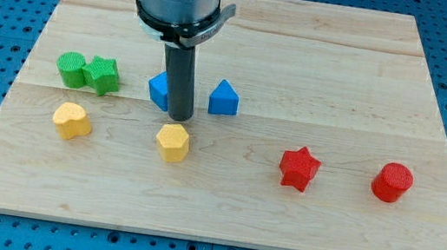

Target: Move heart to the bottom left of the board

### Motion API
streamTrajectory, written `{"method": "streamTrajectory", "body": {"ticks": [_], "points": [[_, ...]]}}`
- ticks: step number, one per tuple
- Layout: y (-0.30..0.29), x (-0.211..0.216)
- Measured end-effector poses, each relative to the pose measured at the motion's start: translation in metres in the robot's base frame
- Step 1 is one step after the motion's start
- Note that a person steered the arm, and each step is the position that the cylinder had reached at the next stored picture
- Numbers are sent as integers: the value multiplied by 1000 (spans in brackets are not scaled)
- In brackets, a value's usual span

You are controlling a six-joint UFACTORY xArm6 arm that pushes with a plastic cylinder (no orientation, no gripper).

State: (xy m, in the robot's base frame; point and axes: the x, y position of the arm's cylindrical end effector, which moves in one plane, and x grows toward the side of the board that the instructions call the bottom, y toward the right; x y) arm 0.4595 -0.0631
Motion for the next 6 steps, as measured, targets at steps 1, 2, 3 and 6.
{"method": "streamTrajectory", "body": {"ticks": [1, 2, 3, 6], "points": [[-54, -9], [-88, 5], [-150, 5], [-93, 51]]}}
